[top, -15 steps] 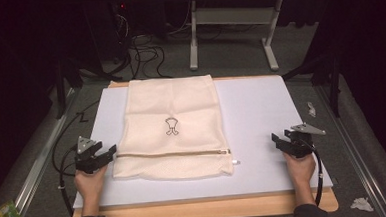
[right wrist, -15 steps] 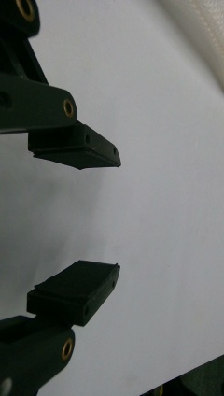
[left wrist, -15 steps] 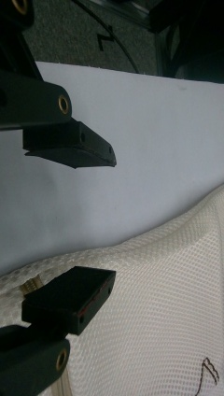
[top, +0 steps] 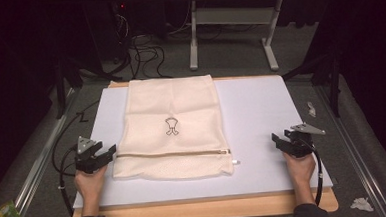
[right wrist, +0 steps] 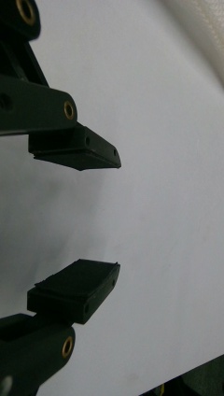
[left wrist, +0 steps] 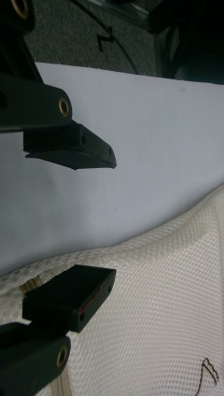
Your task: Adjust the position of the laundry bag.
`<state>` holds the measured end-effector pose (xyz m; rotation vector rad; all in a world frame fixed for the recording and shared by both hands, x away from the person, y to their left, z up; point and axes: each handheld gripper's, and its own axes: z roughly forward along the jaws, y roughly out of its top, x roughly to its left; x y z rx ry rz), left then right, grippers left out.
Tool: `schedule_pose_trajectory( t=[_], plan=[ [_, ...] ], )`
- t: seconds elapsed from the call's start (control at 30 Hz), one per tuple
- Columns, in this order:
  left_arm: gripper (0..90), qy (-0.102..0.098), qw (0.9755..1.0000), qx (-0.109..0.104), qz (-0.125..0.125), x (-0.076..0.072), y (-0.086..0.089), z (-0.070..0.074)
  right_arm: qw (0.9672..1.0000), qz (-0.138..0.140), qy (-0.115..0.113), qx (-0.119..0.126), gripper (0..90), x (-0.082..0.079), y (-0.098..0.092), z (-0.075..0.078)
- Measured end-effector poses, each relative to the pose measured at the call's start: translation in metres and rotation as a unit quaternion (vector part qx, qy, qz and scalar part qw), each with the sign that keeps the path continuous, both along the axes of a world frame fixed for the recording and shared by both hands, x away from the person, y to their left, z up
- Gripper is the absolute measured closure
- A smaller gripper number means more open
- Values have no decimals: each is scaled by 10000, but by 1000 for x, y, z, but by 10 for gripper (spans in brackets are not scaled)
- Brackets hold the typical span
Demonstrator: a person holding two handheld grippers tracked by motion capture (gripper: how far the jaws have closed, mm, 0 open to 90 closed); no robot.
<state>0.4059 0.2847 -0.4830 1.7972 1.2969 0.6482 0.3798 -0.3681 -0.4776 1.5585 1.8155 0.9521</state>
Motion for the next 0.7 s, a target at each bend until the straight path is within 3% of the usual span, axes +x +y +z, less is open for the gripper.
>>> schedule_pose_trajectory(
  t=[0.13, 0.5, 0.7],
  plan=[
    [399, -4, 10000, 6, -8, 0, 0, 0, 10000, 19, 22, -80, 439, 0, 1, 0],
    [361, 23, 10000, -51, -36, 1, 1, 0, 10000, -6, -19, 40, 431, 0, -2, 1],
    [354, 258, 9995, -134, -99, 6, 3, 0, 10000, -12, -30, 8, 435, 0, -1, 1]
  ],
)
